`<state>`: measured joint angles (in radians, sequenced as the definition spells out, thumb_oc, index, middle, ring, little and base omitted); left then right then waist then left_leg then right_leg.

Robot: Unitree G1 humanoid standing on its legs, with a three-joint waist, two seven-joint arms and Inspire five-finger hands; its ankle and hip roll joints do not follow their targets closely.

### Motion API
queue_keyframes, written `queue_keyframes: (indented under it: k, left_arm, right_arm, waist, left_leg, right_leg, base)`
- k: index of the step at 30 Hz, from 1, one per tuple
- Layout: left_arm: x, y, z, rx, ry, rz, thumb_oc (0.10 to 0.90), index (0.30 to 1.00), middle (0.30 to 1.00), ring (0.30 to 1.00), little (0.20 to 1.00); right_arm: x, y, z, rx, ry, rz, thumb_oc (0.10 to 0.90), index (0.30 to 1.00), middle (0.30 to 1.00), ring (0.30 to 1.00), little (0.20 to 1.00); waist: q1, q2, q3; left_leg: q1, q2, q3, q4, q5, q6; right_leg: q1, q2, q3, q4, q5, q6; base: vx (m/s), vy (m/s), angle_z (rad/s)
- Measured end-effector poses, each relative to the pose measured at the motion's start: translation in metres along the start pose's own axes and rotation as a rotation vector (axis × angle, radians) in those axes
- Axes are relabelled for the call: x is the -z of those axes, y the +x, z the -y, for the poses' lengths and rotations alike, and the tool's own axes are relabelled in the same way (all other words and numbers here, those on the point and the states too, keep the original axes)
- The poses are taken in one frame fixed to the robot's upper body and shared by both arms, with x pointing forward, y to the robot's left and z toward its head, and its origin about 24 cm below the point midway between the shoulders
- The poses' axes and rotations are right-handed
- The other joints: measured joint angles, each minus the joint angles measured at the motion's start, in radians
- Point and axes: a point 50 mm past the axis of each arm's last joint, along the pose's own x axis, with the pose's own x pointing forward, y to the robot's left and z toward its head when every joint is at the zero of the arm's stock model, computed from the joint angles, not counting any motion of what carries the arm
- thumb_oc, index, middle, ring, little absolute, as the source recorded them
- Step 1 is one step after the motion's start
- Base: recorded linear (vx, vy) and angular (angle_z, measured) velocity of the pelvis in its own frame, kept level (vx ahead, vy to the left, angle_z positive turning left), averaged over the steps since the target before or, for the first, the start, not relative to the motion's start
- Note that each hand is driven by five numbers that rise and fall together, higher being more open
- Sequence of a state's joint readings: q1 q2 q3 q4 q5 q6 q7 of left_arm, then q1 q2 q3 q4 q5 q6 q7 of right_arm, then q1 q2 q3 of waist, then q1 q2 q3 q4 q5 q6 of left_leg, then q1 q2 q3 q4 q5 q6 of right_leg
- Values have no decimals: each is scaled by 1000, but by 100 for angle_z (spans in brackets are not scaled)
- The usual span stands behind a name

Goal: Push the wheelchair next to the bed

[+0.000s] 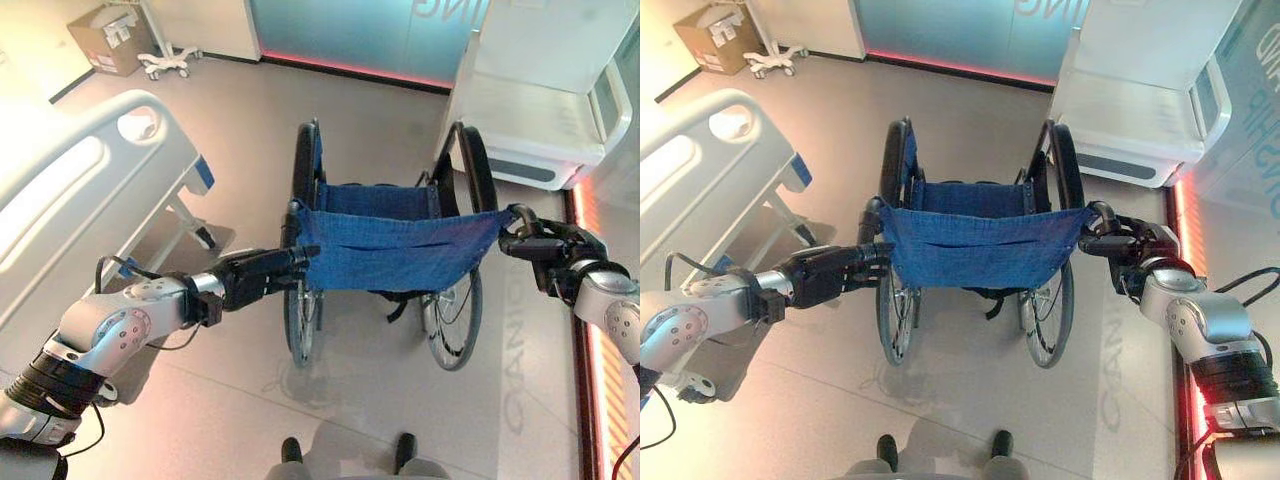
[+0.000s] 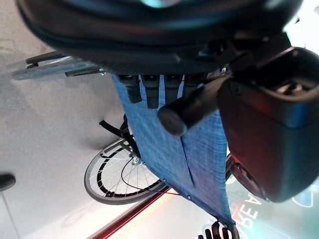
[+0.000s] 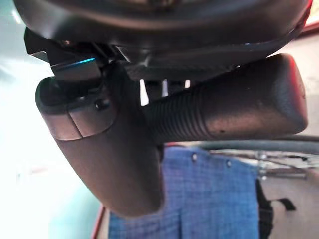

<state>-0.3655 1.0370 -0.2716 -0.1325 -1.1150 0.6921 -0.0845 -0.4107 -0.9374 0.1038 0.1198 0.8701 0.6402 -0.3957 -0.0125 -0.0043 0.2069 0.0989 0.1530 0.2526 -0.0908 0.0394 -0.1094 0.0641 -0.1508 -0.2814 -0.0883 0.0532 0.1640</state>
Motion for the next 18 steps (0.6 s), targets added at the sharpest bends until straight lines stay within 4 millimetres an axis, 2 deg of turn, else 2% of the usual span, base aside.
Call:
queue_keyframes:
  k: [14, 15, 17, 18]
  left_arm:
    - [5, 2, -10, -96, -67, -16, 800, 900, 900, 900, 900]
    - [7, 3, -12, -107, -86, -20, 720, 780, 780, 780, 780]
    - [11, 6, -15, -122, -131, -27, 400, 300, 300, 300, 300]
    - [12, 7, -16, -124, -139, -28, 400, 300, 300, 300, 300]
  right_arm:
    - [-7, 0, 1, -43, -129, 9, 400, 300, 300, 300, 300]
    - [-7, 0, 1, -48, -131, 10, 400, 300, 300, 300, 300]
    - [-10, 0, 0, -54, -141, 13, 400, 300, 300, 300, 300]
    - [-11, 0, -1, -57, -143, 13, 400, 300, 300, 300, 300]
  waist:
    - [-4, -1, 4]
    - [-5, -1, 4]
    - [-8, -1, 4]
    - [-9, -1, 4]
  left_leg:
    - [3, 0, 2, 0, 0, 0]
    - [3, 0, 2, 0, 0, 0]
    - [3, 0, 2, 0, 0, 0]
    - [3, 0, 2, 0, 0, 0]
  right_leg:
    - [2, 0, 2, 0, 0, 0]
    - [2, 0, 2, 0, 0, 0]
    - [2, 0, 2, 0, 0, 0]
    - [2, 1, 2, 0, 0, 0]
  base:
    - [20, -6, 0]
    - [0, 0, 0]
    - [0, 0, 0]
    - [0, 0, 0]
